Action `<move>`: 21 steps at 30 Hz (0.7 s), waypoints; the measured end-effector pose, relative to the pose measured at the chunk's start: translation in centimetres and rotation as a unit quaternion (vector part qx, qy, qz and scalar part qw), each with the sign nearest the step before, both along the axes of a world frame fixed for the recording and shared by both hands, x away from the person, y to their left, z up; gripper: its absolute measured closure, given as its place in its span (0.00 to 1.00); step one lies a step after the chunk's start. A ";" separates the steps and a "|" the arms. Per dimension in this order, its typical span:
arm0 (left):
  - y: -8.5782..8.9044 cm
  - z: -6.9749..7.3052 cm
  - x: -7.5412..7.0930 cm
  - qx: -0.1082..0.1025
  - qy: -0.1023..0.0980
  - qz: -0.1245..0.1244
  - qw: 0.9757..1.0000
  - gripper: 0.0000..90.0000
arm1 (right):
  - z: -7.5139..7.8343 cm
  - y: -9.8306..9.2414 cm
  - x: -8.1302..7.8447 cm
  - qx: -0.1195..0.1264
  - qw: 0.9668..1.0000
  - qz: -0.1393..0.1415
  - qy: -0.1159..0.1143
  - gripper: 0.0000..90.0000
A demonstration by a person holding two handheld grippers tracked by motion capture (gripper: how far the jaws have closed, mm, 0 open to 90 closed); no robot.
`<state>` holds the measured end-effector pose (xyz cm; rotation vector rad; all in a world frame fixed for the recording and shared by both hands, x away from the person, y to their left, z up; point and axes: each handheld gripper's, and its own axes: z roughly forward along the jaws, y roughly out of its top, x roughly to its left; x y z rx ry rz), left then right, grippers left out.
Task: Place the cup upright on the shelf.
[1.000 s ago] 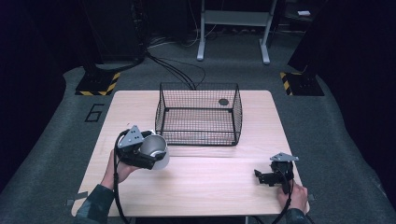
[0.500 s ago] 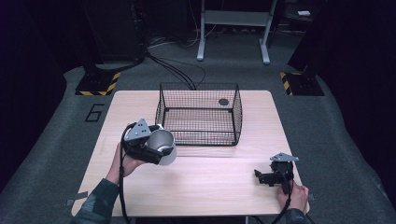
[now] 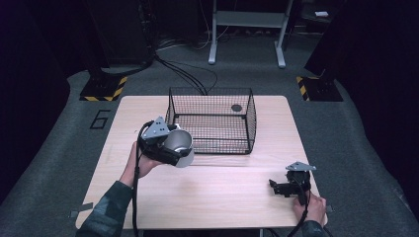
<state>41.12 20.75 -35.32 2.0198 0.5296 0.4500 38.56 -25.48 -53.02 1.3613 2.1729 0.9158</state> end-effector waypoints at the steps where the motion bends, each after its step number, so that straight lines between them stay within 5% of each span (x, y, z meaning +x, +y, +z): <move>1: -0.1 0.0 0.1 -0.001 -0.003 0.001 1.000 0.07 | 0.0 0.0 0.0 0.000 1.000 0.000 0.000 0.00; 21: -2.0 1.3 2.8 -0.001 -0.001 0.002 1.000 0.07 | 0.0 0.0 0.0 0.000 1.000 0.002 0.000 0.00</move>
